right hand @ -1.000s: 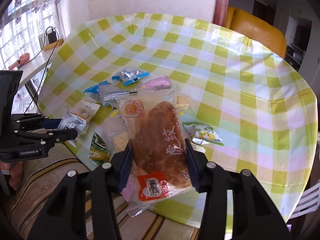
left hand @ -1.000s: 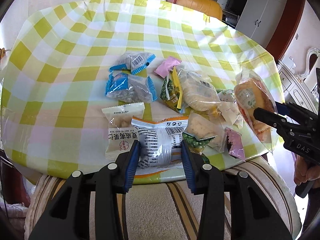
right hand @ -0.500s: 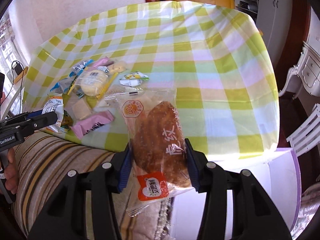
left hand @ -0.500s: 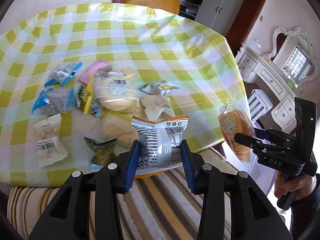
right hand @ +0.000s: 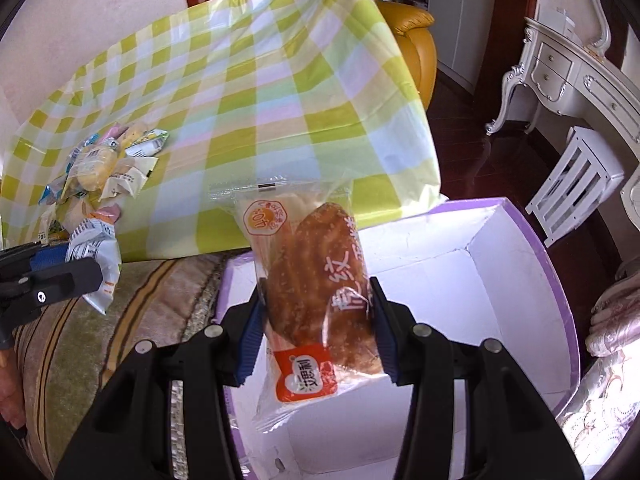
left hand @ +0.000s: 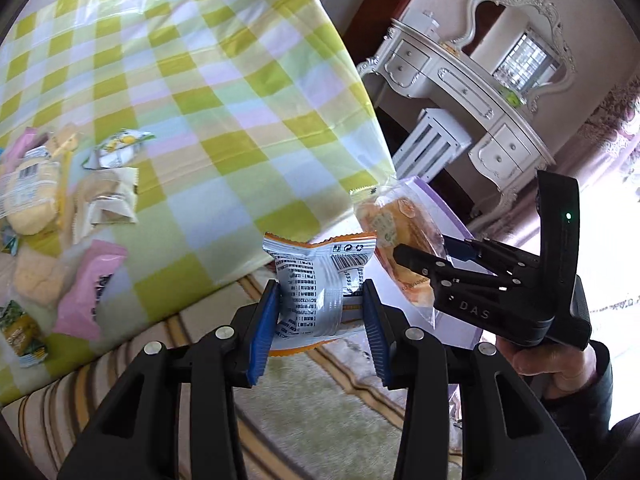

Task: Organize snacks
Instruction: 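Carry both packets to the white box and open both grippers to drop them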

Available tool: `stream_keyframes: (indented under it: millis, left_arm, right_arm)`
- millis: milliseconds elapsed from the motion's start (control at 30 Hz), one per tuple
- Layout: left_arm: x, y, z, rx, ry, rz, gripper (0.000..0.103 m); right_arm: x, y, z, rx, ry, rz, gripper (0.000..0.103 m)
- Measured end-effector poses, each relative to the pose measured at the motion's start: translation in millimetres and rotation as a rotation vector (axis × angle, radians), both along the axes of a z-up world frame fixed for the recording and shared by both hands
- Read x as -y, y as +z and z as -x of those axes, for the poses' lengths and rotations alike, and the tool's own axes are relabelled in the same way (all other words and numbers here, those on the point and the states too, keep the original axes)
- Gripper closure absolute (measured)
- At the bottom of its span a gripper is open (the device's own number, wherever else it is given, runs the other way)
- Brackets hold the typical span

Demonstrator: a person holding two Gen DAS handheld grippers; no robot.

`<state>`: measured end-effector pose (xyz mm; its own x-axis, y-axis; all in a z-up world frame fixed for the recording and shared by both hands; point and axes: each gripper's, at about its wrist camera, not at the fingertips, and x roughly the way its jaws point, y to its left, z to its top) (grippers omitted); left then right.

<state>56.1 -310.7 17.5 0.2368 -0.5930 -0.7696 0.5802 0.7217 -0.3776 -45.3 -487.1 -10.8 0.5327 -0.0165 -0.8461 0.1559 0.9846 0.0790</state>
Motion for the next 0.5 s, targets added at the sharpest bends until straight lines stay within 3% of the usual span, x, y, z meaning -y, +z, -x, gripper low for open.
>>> stream_keyframes:
  millis: [400, 433, 500]
  left_arm:
    - [64.0, -11.1, 14.5, -0.036, -0.178, -0.022, 0.06]
    - [66.0, -11.4, 15.2, -0.04, -0.189, -0.018, 0.056]
    - [65.2, -9.7, 15.2, -0.035, -0.184, -0.008, 0.031]
  right_arm:
    - [48.9, -20.0, 16.9, -0.061, -0.169, -0.008, 0.053]
    - [51.1, -19.3, 17.7, -0.06, -0.179, -0.007, 0.052]
    - [53.8, -17.7, 17.7, -0.06, -0.2, -0.001, 0.043]
